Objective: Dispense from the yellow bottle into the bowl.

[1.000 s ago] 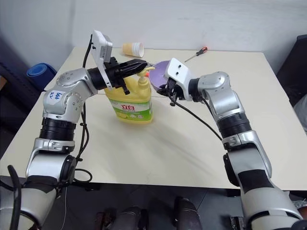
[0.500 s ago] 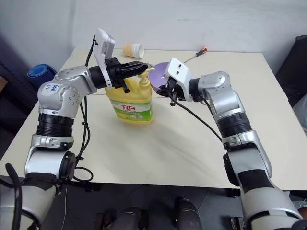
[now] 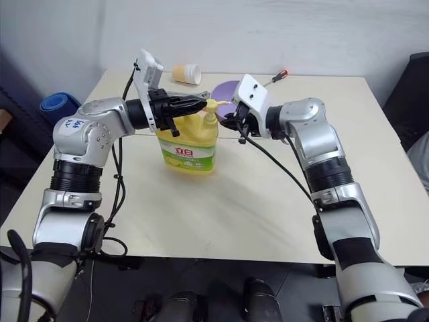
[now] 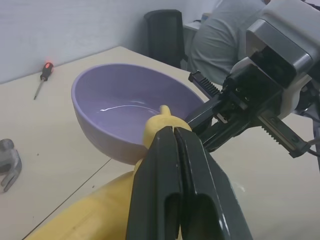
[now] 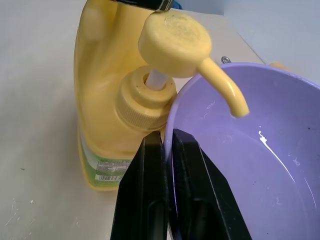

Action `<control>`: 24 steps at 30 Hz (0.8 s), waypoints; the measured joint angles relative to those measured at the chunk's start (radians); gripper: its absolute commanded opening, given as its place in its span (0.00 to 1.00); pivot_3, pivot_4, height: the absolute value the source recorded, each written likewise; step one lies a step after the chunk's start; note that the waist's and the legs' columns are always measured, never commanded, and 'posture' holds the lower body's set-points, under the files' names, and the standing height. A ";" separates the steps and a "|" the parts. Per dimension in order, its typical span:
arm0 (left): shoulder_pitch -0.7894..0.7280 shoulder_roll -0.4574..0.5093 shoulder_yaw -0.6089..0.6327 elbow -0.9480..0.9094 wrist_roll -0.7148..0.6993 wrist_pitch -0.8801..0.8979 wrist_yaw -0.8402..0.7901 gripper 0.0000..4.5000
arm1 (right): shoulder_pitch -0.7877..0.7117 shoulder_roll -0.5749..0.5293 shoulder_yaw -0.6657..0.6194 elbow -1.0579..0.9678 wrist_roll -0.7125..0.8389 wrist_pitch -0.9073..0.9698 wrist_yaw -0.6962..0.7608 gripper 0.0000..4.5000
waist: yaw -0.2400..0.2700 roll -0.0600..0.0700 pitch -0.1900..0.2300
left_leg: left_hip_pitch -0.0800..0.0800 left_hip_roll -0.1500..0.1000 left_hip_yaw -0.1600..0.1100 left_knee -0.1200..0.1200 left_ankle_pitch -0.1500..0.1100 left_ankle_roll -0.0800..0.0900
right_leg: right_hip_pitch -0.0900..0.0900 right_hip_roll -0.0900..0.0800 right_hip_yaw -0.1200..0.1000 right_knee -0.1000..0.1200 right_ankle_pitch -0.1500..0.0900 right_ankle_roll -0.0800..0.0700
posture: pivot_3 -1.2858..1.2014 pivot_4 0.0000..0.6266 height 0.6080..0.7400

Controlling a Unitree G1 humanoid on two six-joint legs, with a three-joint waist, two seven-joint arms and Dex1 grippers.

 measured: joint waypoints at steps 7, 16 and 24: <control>-0.014 0.036 -0.010 0.072 0.050 0.008 -0.004 0.01 | 0.001 0.020 0.001 -0.018 0.003 0.000 0.002 0.00 | 0.001 -0.001 0.001 | -0.004 -0.001 0.001 -0.001 0.000 0.000 | -0.006 0.000 0.000 0.000 0.000 0.000 | 0.52 0.24 1.00; -0.052 0.091 -0.011 0.071 0.061 0.037 -0.035 0.01 | 0.004 0.028 0.001 -0.019 0.003 0.000 0.004 0.00 | -0.004 -0.001 0.001 | -0.008 -0.001 0.002 -0.001 0.000 0.000 | -0.011 0.000 0.001 0.001 0.000 0.000 | 0.52 0.24 1.00; -0.132 0.095 0.043 0.072 0.037 0.054 -0.044 0.01 | 0.008 0.026 0.001 -0.021 0.003 0.001 0.005 0.00 | -0.009 -0.001 0.001 | -0.013 -0.001 0.002 -0.001 0.000 0.000 | -0.015 0.000 0.000 0.001 0.000 0.000 | 0.52 0.24 1.00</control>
